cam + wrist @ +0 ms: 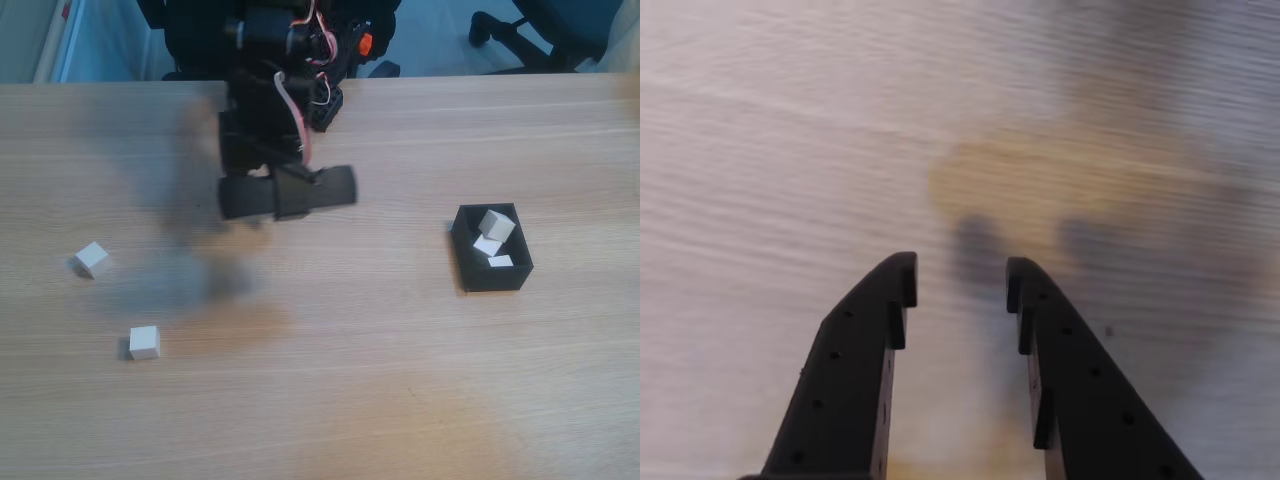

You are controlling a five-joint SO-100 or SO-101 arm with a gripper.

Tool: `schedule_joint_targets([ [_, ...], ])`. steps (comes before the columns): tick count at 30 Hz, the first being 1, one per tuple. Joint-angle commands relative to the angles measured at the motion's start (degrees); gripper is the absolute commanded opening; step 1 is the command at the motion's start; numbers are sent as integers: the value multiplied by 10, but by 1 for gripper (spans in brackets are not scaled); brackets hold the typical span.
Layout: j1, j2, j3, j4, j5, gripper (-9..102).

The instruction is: Pick blocks and place them in the box.

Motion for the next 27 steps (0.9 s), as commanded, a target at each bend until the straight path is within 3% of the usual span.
schedule_joint_targets([
  [1, 38, -54, -61, -32, -32, 9],
  [12, 129, -259, -246, -67, -86, 17],
  [27, 156, -433, -445, -82, -99, 17],
])
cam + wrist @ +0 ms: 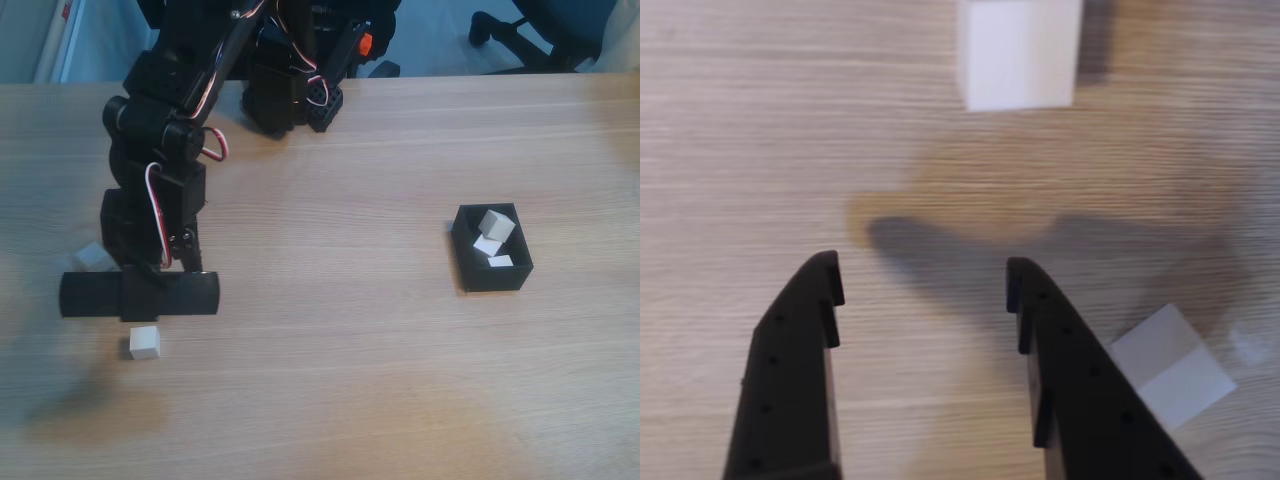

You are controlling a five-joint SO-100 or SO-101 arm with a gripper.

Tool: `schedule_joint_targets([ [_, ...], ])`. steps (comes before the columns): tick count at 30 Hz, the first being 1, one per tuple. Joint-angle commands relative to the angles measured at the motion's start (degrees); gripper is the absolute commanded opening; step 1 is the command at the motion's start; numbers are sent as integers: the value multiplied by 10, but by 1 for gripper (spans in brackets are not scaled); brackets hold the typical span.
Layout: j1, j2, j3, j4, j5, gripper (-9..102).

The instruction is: Pick blocks and place them in the box.

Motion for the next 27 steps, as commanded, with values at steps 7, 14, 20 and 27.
schedule_joint_targets([
  [7, -3, -64, -116, -10, 2, 17],
  [14, -4, -111, -169, -8, 9, 17],
  [20, -5, -143, -212, -4, 18, 17],
  [27, -8, -170, -246, -5, 28, 17],
])
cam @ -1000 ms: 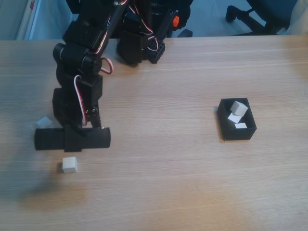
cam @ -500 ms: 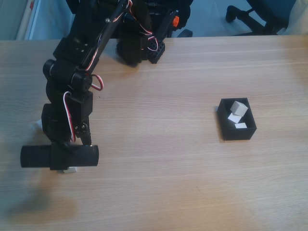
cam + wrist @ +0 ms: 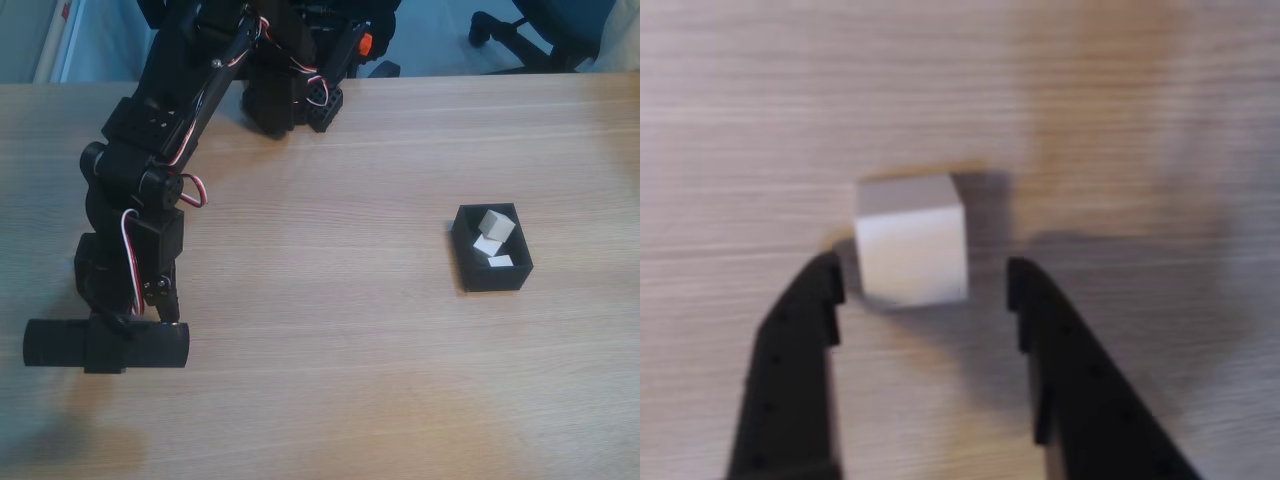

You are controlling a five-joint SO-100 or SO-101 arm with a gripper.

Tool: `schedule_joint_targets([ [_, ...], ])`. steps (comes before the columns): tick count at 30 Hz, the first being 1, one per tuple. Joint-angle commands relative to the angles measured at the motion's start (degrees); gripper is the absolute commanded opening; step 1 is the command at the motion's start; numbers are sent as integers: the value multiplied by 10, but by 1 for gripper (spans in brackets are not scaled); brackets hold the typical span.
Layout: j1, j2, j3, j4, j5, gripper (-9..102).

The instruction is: Pick blocks and place them in the box.

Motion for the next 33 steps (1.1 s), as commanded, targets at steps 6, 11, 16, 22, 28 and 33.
schedule_joint_targets([
  [6, -11, -13, -56, -4, 18, 16],
  [11, -13, -21, -56, -6, 28, 14],
  [16, -13, -28, -61, -8, 30, 11],
  [22, -16, -29, -62, -4, 30, 5],
  [28, -25, 4, -35, -4, 29, 0],
  [33, -58, 89, 42, -3, 50, 0],
])
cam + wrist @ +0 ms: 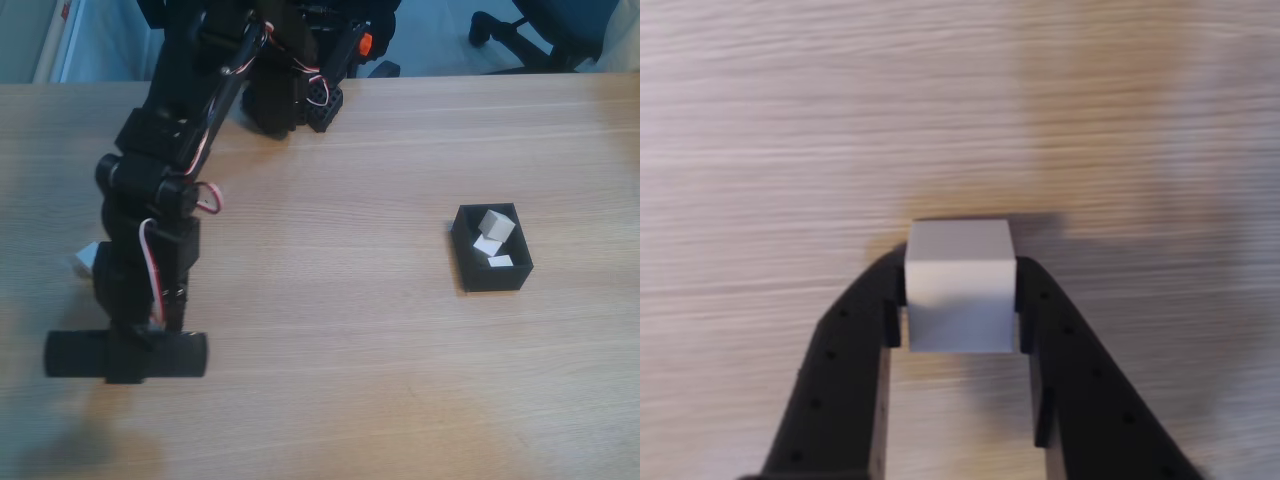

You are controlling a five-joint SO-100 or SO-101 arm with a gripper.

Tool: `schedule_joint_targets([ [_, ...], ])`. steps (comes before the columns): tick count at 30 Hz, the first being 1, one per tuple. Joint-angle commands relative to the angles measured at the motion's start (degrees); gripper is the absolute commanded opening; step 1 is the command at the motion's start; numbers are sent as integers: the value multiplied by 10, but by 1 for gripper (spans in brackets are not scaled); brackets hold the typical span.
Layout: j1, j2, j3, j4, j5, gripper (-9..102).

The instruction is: Pick blocks and place them in the box.

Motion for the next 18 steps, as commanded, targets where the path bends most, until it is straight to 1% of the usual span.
schedule_joint_targets([
  [1, -33, 102, 45, -2, 23, 0],
  [5, -85, 202, 134, 11, 65, 0],
  [12, -202, 379, 271, 65, 165, 0],
  [18, -315, 495, 350, 86, 258, 0],
])
